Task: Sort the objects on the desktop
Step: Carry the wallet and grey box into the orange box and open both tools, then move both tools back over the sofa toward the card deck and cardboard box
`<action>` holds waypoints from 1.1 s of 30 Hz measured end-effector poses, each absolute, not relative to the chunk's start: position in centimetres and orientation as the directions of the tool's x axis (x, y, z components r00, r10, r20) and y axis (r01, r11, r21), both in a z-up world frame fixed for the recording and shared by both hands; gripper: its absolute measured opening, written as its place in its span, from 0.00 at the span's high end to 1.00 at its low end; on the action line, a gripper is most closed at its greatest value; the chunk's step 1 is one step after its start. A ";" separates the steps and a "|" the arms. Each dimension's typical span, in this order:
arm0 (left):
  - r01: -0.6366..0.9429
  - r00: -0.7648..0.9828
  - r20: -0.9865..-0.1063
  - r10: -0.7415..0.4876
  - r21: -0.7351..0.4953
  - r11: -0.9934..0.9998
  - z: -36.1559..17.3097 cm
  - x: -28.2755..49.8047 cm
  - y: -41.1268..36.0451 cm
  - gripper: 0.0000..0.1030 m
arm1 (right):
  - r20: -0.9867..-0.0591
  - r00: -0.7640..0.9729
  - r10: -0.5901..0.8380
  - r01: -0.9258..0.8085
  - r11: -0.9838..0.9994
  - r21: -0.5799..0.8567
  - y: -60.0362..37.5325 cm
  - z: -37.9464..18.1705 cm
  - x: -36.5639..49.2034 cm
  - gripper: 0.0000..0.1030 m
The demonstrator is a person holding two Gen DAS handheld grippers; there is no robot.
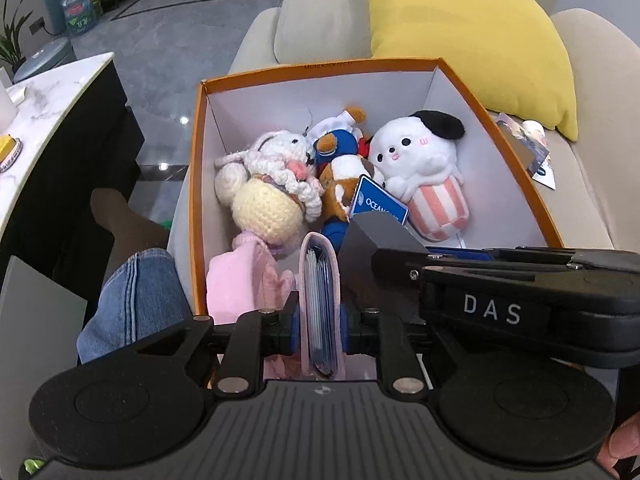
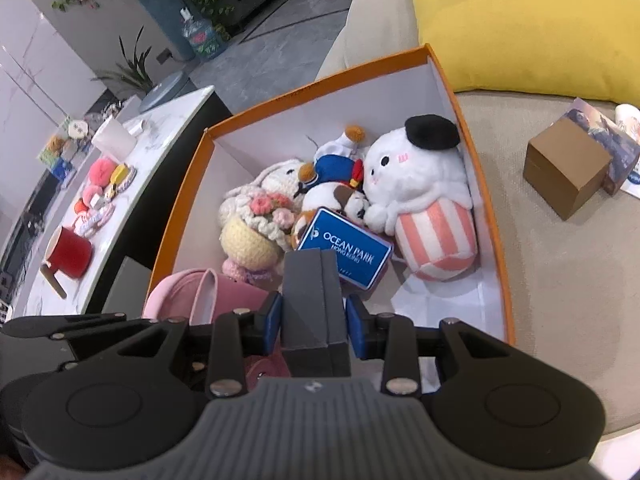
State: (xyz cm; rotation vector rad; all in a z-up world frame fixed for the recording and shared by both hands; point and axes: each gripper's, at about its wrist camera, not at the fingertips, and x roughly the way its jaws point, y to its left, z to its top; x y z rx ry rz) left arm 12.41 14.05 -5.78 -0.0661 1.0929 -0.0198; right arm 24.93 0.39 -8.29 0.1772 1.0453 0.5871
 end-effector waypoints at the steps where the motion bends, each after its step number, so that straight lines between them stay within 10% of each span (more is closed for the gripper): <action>1: -0.013 0.461 -0.886 -0.048 -0.061 0.998 -5.8 12.4 14.0 0.80 | -0.759 0.366 0.538 -0.367 0.833 0.414 0.4 -8.4 25.0 0.65; 15: 0.032 0.541 -0.831 -0.128 -0.131 0.991 -3.4 10.3 15.3 0.67 | -0.727 0.240 0.643 -0.328 0.759 0.563 -0.7 -8.7 25.7 0.61; 25: -0.013 0.644 -0.762 -0.066 -0.098 0.995 -0.3 6.4 17.7 0.50 | -0.799 0.158 0.580 -0.596 0.701 0.390 1.0 -7.0 23.0 0.26; 33: -0.029 0.556 -0.827 -0.084 -0.120 0.992 -2.4 6.3 18.8 0.50 | -0.862 0.113 0.494 -0.656 0.689 0.309 3.2 -9.8 22.5 0.26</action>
